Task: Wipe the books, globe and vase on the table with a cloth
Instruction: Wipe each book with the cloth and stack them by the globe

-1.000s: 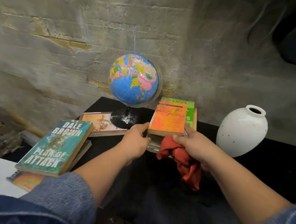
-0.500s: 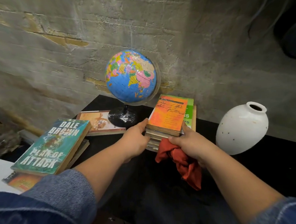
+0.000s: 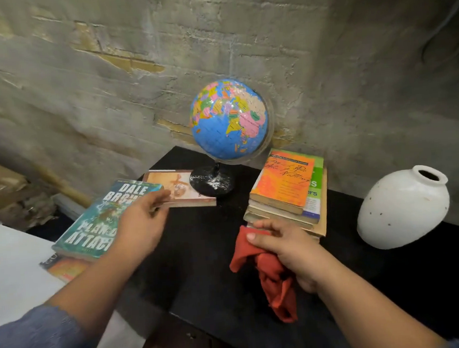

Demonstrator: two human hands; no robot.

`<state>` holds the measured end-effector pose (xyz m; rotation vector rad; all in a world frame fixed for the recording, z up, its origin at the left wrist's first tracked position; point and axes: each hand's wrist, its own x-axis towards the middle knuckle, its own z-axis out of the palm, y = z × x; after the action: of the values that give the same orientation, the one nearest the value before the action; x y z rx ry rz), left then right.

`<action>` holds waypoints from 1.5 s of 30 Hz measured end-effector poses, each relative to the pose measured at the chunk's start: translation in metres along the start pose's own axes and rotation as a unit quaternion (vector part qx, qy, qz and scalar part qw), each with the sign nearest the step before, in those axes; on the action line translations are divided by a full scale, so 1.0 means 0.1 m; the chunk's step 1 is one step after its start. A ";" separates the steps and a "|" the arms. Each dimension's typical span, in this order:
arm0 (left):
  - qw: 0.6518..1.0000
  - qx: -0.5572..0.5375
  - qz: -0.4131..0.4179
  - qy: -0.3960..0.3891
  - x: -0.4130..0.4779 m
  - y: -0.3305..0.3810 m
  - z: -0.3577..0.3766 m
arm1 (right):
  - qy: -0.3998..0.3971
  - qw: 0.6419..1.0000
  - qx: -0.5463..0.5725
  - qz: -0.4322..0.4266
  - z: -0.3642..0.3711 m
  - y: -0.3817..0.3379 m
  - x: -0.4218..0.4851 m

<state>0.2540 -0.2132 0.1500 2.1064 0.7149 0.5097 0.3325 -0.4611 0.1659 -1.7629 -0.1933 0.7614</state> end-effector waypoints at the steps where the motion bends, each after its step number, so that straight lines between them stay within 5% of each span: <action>1: 0.998 0.043 -0.027 0.032 0.01 -0.11 -0.14 | -0.014 1.000 -0.021 0.008 0.07 0.02 0.04; 6: 0.970 0.202 -0.114 0.072 0.06 -0.60 -0.75 | -0.081 0.995 -0.048 0.044 0.62 0.08 0.26; 13: 0.957 0.131 -0.260 0.008 0.07 -0.99 -1.17 | -0.153 0.984 -0.036 0.089 1.36 0.05 0.42; 20: 0.960 0.028 -0.269 -0.071 0.16 -1.09 -1.31 | -0.165 0.981 -0.056 0.085 1.72 0.06 0.51; 30: 0.961 -0.002 -0.269 -0.060 0.19 -1.13 -1.21 | -0.165 0.985 -0.005 0.058 1.97 -0.01 0.49; 35: 0.918 -0.184 -0.332 -0.118 0.05 -1.16 -1.16 | -0.151 0.986 -0.008 0.064 1.70 0.06 0.39; 42: 0.905 -0.299 -0.230 -0.197 -0.41 -0.99 -1.05 | -0.145 0.987 0.004 0.072 1.07 0.03 0.12; 45: 0.917 -0.264 -0.177 -0.242 -0.53 -0.97 -0.96 | -0.111 0.991 0.030 0.067 0.68 -0.03 -0.01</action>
<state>0.1285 -0.1438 0.1204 1.4607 0.5656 -0.0351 0.2936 -0.4062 0.1592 -1.6452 -0.1995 1.0515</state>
